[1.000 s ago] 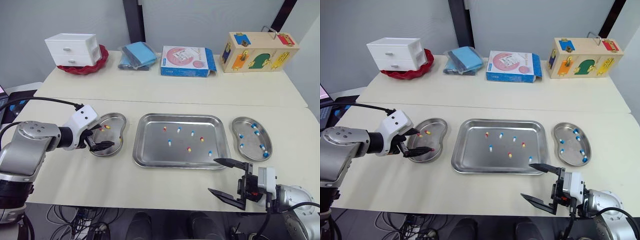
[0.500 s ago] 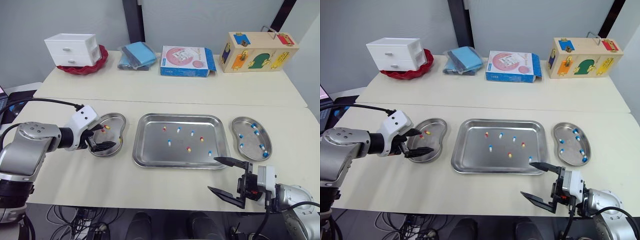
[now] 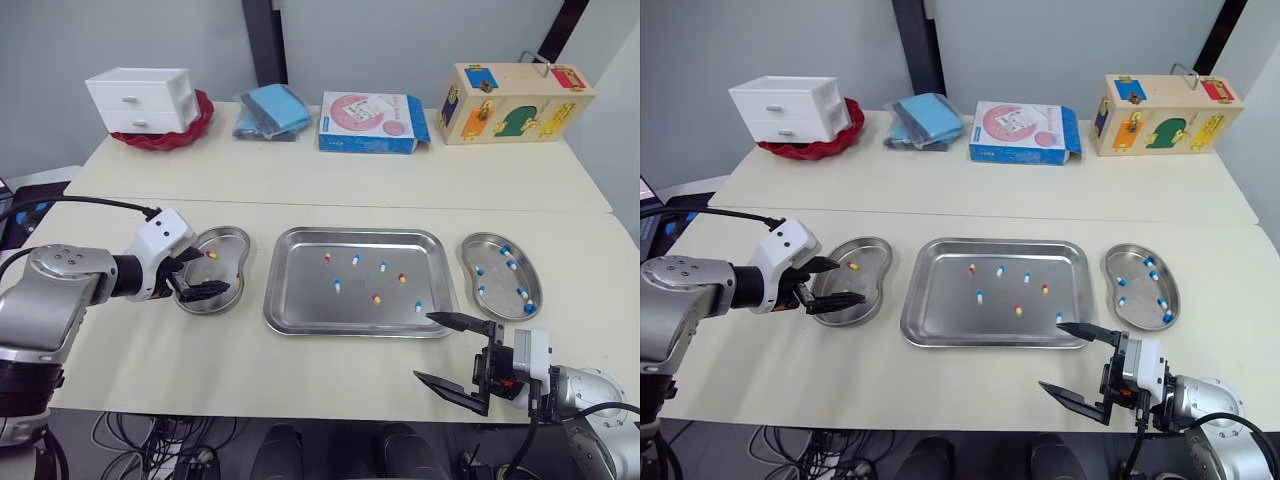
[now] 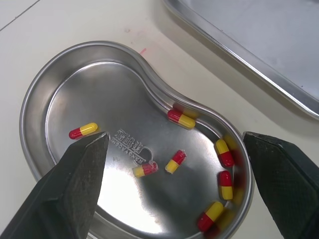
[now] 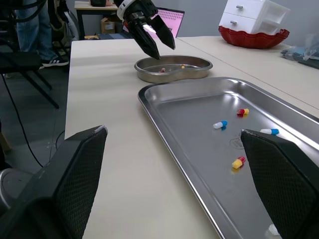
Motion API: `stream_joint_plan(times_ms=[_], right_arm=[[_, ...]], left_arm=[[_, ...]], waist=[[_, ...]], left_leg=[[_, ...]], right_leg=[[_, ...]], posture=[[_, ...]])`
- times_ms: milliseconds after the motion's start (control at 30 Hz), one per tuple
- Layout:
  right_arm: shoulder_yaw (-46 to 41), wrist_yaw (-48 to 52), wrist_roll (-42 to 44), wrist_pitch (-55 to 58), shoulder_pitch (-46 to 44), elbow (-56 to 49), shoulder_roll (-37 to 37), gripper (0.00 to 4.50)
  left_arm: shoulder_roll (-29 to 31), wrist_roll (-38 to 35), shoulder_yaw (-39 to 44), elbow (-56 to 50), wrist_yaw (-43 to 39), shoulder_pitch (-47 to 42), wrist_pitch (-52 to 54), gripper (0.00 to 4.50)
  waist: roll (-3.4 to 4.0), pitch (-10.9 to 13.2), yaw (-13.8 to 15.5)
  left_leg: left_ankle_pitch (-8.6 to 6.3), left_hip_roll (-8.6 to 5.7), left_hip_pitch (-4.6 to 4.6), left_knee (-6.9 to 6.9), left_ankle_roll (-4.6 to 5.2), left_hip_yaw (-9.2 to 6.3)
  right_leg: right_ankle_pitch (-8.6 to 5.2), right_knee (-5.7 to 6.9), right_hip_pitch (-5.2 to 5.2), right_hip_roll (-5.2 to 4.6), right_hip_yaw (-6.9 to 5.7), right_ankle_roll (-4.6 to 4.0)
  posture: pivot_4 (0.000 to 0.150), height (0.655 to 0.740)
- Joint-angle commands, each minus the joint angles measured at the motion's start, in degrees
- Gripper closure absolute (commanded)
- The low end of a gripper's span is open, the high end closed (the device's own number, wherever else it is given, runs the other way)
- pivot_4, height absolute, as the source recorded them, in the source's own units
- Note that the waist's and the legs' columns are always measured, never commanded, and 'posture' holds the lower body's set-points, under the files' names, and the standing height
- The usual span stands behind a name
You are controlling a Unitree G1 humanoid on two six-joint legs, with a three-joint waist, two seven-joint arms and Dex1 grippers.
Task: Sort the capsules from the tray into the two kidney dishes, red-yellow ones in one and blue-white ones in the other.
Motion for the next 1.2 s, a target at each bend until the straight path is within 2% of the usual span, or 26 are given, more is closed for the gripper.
stream_joint_plan(times_ms=[33,167,333,533,833,1200], right_arm=[[-1.8,-0.5,1.3,1.5,1.1,-2.4,-1.7,0.00],[-6.6,-2.3,4.6,11.0,2.7,-5.3,-8.0,0.00],[-17.5,-2.6,8.6,22.3,6.9,-6.4,-16.7,0.00],[-29.4,0.0,9.5,32.7,10.2,0.3,-24.1,0.00],[-32.1,4.0,4.0,36.0,6.9,14.8,-30.5,0.00],[-30.1,6.4,0.2,35.1,2.8,17.5,-30.3,0.00]], left_arm=[[1.6,-1.8,5.6,-1.1,-0.8,1.9,-1.5,0.06],[1.8,-4.1,13.8,-2.2,-1.2,7.0,-3.0,0.06],[1.8,-4.7,25.8,-2.6,-3.9,18.9,-6.5,0.06],[1.4,-4.5,35.9,-0.8,-5.9,29.6,-7.8,0.06],[1.0,-2.0,38.3,5.3,-6.3,35.8,-15.3,0.06],[0.0,-3.6,38.2,4.0,-6.9,36.9,-16.4,0.06]], waist=[[0.00,0.0,0.0],[0.06,0.0,-0.1],[0.05,0.0,-0.1],[-0.04,0.0,0.0],[-0.14,0.0,-0.2],[-0.12,0.0,-0.4]], left_leg=[[0.00,0.00,0.00,0.00,0.00,0.00],[0.00,0.00,-0.01,-0.01,0.00,0.06],[0.00,0.01,0.04,-0.05,0.00,0.06],[-0.01,-0.01,0.07,-0.09,0.00,0.12],[-0.01,0.00,0.14,-0.29,0.01,0.29],[-0.02,0.00,0.12,-0.32,0.01,0.32]], right_leg=[[0.00,0.00,0.00,0.00,0.00,0.00],[0.00,0.01,-0.03,-0.02,0.06,0.00],[-0.01,0.00,-0.02,-0.02,0.05,-0.02],[-0.01,-0.09,0.02,-0.05,0.09,-0.02],[-0.01,-0.33,0.01,-0.09,0.19,-0.02],[-0.01,-0.38,0.00,-0.10,0.20,-0.01]], posture=[[0.150,0.7400],[0.150,0.7400],[0.150,0.7400],[0.150,0.7400],[0.150,0.7400],[0.150,0.7400]])
